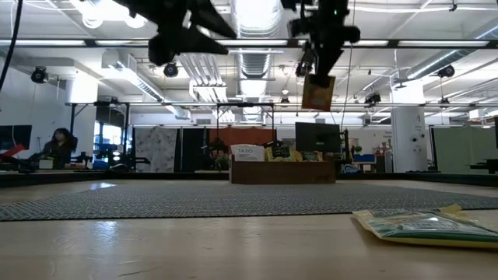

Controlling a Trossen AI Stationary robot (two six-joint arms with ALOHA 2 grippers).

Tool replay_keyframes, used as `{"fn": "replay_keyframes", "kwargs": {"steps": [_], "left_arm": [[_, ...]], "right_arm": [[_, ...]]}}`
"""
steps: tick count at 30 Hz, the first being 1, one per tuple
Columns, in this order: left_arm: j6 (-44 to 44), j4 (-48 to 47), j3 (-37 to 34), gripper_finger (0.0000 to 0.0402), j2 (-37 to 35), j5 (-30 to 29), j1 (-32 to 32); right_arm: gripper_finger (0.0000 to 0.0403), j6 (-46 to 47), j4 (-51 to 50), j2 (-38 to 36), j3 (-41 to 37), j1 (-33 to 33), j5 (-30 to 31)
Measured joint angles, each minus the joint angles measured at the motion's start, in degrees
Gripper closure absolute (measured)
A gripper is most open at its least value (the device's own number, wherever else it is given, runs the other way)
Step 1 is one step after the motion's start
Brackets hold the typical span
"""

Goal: Pick & Place Tea
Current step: Put the orange tea bag into the right section of the wooden organizer

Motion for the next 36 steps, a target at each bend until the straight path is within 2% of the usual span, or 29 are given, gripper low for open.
{"fn": "replay_keyframes", "kwargs": {"steps": [5, 8, 11, 17, 24, 30, 36], "left_arm": [[-3.67, 6.65, -3.73, 0.0251, -1.52, 5.18, 9.69], [-4.08, 10.95, -4.29, 0.0251, -1.08, 10.56, 14.72], [-4.98, 12.12, -4.31, 0.0251, -0.92, 11.75, 17.58], [-3.31, 12.76, -4.07, 0.0251, -0.90, 12.13, 20.49], [-2.51, 12.27, -4.07, 0.0251, -0.90, 14.17, 21.97], [0.06, 12.18, -4.07, 0.0251, -0.92, 16.08, 22.39], [0.51, 11.83, -4.07, 0.0251, -0.94, 18.81, 24.09]], "right_arm": [[0.0394, -8.88, 1.74, 1.72, -0.71, -10.30, -4.46], [0.0394, -12.59, 3.97, 3.45, -0.73, -14.28, -6.80], [0.0394, -13.45, 5.96, 5.21, -0.73, -17.14, -7.93], [0.0394, -18.05, 6.35, 10.19, -0.75, -17.68, -9.45], [0.0394, -19.04, 7.20, 15.64, -0.73, -17.88, -9.08], [0.0394, -18.68, 9.07, 16.74, -0.71, -17.94, -9.64], [0.0394, -16.96, 11.37, 14.50, -0.71, -17.94, -10.52]]}}
